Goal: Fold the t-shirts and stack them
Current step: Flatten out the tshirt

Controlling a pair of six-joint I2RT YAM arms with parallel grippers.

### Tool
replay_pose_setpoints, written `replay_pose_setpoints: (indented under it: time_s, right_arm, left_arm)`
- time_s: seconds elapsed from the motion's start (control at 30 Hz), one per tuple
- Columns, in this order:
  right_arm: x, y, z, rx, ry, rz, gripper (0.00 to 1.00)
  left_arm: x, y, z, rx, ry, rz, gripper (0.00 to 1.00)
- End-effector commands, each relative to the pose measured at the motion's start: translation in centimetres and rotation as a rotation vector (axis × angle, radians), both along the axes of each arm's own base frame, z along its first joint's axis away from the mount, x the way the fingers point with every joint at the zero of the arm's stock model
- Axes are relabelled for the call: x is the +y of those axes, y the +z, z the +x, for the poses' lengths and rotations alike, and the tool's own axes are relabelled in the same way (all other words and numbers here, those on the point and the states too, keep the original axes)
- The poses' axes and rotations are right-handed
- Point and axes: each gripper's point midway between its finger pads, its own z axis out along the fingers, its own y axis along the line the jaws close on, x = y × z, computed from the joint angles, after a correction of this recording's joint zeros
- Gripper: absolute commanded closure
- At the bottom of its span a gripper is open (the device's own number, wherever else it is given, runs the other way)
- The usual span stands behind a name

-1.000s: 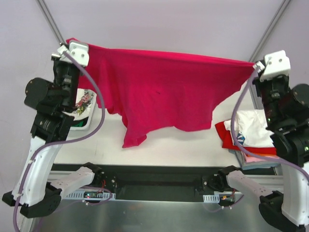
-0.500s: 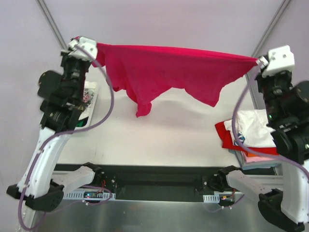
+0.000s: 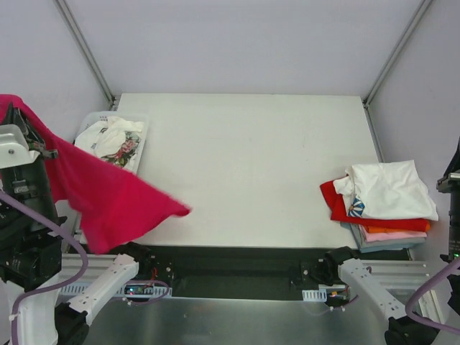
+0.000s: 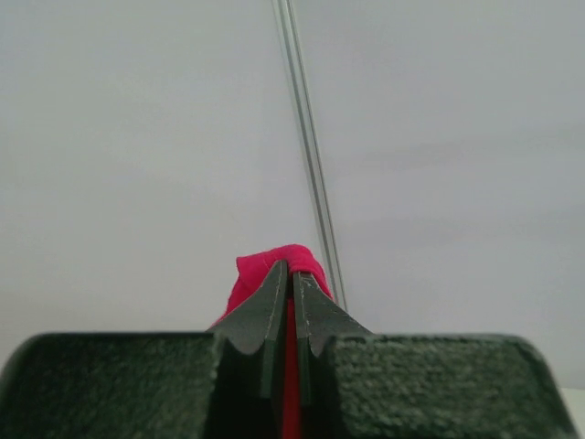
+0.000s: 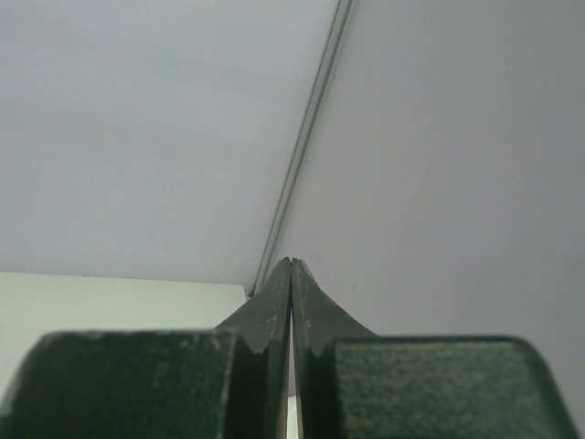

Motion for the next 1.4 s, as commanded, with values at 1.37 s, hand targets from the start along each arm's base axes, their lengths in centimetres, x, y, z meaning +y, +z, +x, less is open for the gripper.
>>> replay_pose_setpoints:
  time_s: [1.37]
  right_arm:
    - [9.7,-21.3,22.2,0.830,0.113,-0.178,0.99]
  left_arm:
    - [-10.7,-7.9,22.5,0.439,-0.105,0.176,1.00]
